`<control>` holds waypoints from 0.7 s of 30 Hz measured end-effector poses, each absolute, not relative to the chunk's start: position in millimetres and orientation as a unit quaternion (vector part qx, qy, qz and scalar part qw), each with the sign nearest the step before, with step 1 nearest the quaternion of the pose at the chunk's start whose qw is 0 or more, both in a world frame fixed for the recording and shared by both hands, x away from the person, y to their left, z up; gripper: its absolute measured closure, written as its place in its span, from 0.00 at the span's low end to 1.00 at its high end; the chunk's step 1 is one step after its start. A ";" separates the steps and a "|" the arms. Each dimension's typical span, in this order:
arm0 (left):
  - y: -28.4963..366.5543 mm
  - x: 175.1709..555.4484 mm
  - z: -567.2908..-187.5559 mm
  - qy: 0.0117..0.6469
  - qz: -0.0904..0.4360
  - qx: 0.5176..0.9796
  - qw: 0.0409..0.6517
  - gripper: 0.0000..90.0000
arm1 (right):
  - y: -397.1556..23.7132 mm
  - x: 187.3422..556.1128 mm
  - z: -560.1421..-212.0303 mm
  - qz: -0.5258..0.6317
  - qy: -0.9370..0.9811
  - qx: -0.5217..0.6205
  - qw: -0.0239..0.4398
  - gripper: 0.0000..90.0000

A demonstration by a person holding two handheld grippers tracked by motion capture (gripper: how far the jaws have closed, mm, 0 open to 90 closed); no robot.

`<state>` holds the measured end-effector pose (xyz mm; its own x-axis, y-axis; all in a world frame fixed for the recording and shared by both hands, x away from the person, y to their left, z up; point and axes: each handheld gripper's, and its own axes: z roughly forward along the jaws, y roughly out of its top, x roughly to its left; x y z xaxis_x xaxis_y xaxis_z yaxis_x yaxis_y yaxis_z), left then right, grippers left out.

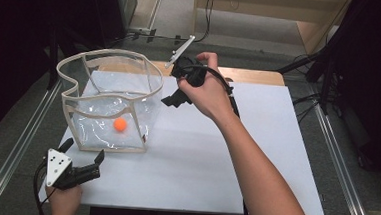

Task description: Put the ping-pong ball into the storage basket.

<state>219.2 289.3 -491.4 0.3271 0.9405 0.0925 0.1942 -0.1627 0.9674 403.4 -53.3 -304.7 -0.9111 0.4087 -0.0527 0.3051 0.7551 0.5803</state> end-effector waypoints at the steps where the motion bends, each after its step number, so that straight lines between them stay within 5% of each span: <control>1: 289.3 219.3 -491.4 0.432 0.387 0.656 0.482 0.00 | -53.8 403.0 -305.6 0.291 0.933 0.193 0.088 0.00; 21: 289.1 219.1 -491.4 0.432 0.387 0.657 0.481 0.00 | -61.0 398.4 -327.8 0.284 0.936 0.194 0.078 0.00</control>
<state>219.1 289.1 -491.4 0.3262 0.9407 0.0932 0.1963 -0.1638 0.9668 398.4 -61.0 -327.8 -0.9125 0.4075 -0.0365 0.3187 0.7640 0.5611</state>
